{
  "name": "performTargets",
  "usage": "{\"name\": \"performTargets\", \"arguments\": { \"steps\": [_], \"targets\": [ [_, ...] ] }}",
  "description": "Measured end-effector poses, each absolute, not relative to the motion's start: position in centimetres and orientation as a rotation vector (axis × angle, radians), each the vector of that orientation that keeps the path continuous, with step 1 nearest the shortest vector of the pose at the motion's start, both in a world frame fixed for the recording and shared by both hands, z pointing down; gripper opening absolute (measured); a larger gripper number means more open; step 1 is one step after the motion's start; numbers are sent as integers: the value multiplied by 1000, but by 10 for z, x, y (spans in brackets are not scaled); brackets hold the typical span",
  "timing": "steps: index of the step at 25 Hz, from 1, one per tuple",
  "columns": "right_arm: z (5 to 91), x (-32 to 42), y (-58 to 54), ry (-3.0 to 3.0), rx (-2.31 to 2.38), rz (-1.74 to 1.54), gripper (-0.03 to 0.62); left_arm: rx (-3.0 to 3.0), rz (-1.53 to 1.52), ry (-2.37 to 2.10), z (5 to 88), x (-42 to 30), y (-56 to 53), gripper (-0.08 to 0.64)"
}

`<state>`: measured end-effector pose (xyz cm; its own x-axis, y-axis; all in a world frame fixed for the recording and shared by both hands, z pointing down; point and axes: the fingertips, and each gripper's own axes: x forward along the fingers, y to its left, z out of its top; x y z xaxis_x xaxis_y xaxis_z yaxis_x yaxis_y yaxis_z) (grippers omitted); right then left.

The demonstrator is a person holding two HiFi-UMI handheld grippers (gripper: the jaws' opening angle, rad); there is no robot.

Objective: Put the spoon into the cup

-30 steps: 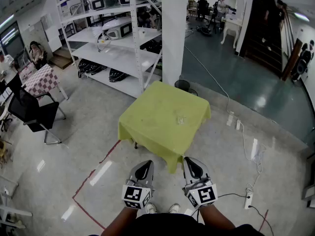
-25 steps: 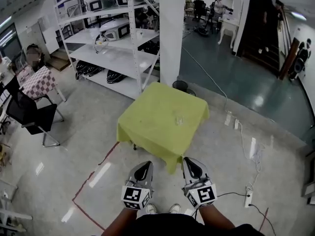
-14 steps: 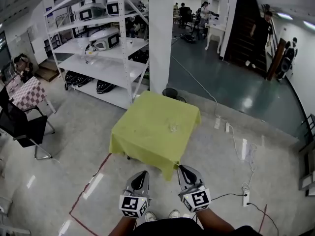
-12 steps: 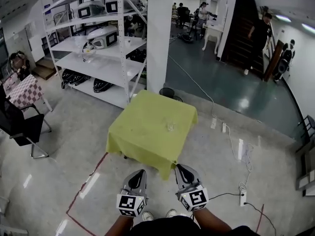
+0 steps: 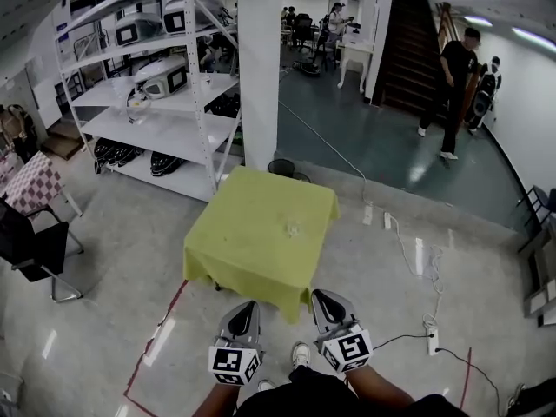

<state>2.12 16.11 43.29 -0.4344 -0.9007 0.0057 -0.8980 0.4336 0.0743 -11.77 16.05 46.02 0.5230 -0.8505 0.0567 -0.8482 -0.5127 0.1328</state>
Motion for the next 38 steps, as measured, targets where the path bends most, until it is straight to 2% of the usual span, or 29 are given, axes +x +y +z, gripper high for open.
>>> {"name": "performTargets", "arguments": {
  "steps": [22,38],
  "targets": [
    [428,87,-2,-2740,1582,-63,11,2582,69,-1529,456,-49,7,5],
    [422,114,-82,-2805,1474,-126,11,2510,155,-1605,471,-24,-48,5]
  ]
}}
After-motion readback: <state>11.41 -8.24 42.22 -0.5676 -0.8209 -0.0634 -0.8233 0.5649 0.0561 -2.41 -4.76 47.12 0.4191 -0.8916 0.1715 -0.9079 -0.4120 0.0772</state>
